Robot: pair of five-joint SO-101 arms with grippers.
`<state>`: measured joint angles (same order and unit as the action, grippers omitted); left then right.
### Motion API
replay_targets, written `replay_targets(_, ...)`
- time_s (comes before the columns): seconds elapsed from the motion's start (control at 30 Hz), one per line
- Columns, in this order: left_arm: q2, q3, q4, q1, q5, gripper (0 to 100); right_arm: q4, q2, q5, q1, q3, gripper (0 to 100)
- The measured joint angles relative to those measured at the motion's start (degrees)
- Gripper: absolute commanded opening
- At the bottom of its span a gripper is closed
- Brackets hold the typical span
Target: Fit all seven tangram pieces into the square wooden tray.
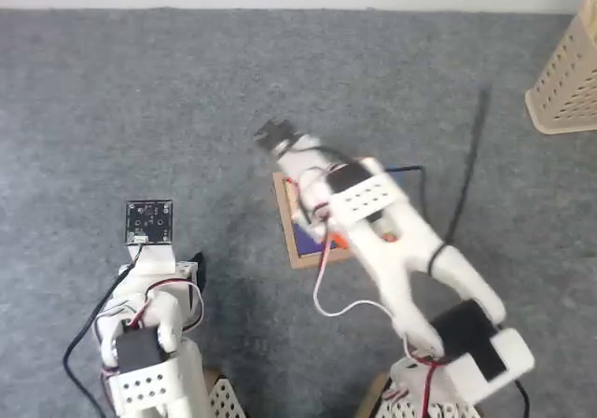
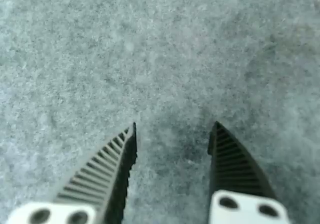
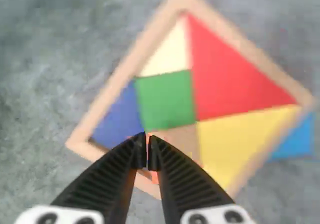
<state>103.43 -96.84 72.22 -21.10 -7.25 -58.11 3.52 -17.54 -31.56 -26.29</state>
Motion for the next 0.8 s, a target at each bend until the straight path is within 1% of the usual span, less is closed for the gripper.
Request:
replay_targets(0.17,0.00,0.00,0.00,0.00,0.00,23,0.00,0.97,2.64,11.52,0.70,16.1)
replay_targets(0.23,0.00,0.00,0.00,0.00,0.00,23,0.00,0.26,2.81,15.56,2.64,18.4)
replay_targets(0.3,0.00,0.00,0.00,0.00,0.00,23,0.00,-2.37,2.99,17.85,5.01,19.5)
replay_targets(0.43,0.00,0.00,0.00,0.00,0.00,23,0.00,-10.73,2.99,19.16,10.11,20.1)
replay_targets(0.57,0.00,0.00,0.00,0.00,0.00,23,0.00,-17.93,3.34,19.08,15.03,24.0)
replay_targets(0.67,0.00,0.00,0.00,0.00,0.00,23,0.00,-22.07,3.34,19.25,18.37,27.3)
replay_targets(0.8,0.00,0.00,0.00,0.00,0.00,23,0.00,-26.64,3.34,19.25,22.24,27.9)
